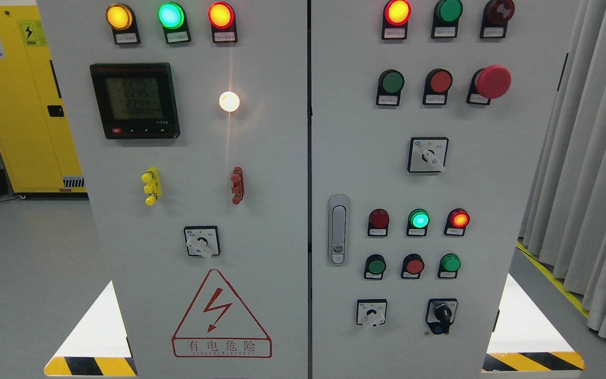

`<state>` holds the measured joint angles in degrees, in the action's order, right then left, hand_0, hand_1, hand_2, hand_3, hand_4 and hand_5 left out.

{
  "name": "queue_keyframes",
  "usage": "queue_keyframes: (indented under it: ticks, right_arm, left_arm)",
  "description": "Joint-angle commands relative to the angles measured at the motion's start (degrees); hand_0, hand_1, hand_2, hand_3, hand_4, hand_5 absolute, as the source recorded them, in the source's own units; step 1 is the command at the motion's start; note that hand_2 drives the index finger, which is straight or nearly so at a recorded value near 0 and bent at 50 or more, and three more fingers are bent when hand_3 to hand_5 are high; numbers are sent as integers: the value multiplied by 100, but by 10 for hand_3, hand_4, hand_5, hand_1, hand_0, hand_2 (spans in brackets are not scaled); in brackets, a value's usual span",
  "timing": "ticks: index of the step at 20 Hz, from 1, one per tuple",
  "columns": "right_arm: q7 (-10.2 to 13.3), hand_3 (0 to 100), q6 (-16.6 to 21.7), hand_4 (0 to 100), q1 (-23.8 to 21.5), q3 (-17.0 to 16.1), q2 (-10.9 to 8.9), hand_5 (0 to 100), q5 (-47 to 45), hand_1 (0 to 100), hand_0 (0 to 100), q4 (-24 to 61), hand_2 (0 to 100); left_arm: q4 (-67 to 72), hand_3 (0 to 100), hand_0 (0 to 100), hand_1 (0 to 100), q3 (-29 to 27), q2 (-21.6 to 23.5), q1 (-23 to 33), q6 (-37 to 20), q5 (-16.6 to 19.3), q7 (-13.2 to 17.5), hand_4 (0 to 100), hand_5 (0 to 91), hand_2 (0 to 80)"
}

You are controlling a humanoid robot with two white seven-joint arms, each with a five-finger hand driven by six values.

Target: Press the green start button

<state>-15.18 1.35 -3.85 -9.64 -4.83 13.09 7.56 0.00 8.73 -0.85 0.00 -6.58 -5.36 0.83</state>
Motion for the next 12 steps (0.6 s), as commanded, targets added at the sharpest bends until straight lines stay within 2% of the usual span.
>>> queue_keyframes:
  ticks: [1, 10, 12]
  right_arm:
    - [94, 0, 5, 0, 25, 14, -1, 0, 0, 291, 168, 0, 0]
    - [217, 0, 14, 0, 165, 58, 8, 0, 26, 293, 167, 8, 0]
    - [243, 0, 285, 0, 235, 94, 17, 0, 70, 295, 166, 8, 0]
  left_arm:
    - [-150, 0, 120, 556, -2, 129, -176, -1, 0, -4, 0, 0, 0]
    - [-150, 0, 120, 556, 6, 94, -176, -1, 0, -4, 0, 0, 0]
    - [-150, 0, 120, 556, -2, 58, -167, -1, 0, -4, 0, 0, 0]
